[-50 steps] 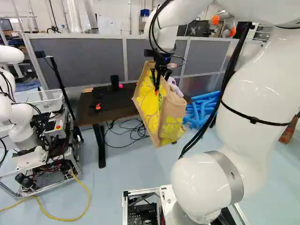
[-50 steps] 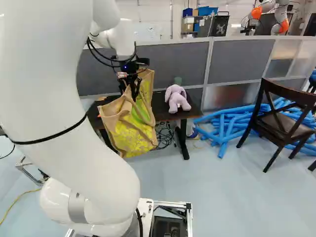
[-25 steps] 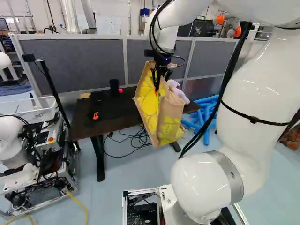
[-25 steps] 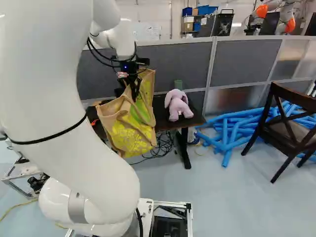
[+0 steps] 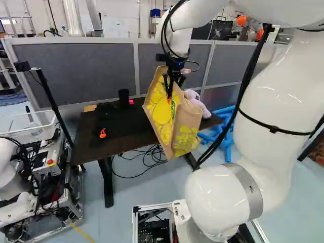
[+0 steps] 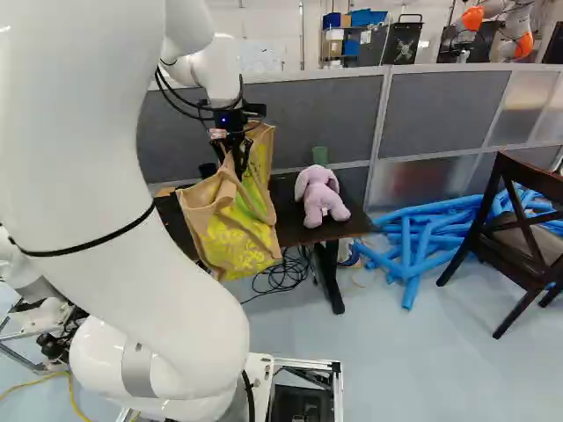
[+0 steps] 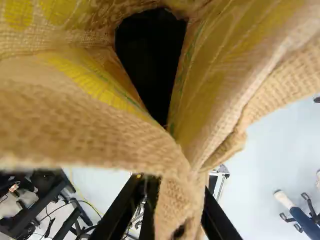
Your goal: Pick up the bag on the ground and place it on the table
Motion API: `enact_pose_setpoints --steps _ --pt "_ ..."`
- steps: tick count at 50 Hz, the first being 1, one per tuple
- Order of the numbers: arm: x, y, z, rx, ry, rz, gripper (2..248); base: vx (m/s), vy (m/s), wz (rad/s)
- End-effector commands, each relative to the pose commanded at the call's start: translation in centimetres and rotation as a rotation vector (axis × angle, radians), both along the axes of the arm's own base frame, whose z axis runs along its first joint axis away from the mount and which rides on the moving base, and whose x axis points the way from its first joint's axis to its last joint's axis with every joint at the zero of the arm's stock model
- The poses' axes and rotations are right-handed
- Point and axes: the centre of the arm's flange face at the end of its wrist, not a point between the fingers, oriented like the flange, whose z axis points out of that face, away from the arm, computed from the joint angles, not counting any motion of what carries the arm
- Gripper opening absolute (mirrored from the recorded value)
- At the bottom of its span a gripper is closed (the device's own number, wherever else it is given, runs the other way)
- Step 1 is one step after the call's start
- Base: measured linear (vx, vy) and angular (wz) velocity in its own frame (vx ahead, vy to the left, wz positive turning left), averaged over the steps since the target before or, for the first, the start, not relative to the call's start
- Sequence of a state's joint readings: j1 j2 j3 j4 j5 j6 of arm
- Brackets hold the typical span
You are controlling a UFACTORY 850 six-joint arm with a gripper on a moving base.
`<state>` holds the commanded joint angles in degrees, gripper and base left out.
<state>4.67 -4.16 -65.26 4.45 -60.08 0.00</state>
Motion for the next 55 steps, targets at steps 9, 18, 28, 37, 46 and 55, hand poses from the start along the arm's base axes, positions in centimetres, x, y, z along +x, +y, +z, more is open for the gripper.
enact_pose_setpoints --steps 9,18,28,37,46,55 --pt "0.0 0.0 0.0 0.000 0.000 0.000 21 -0.002 0.000 0.002" --pt "0.0 0.0 0.0 0.000 0.000 0.000 21 0.000 0.000 0.000" --pt "0.2 0.0 0.0 0.000 0.000 0.000 21 0.000 0.000 0.000" --pt "0.9 0.0 0.0 0.000 -0.006 -0.002 21 0.000 0.000 0.000" --pt "2.3 0.0 0.1 0.004 -0.023 -0.007 21 0.000 0.000 0.000" --pt "3.8 0.0 0.1 0.005 -0.031 -0.010 21 0.000 0.000 0.000"
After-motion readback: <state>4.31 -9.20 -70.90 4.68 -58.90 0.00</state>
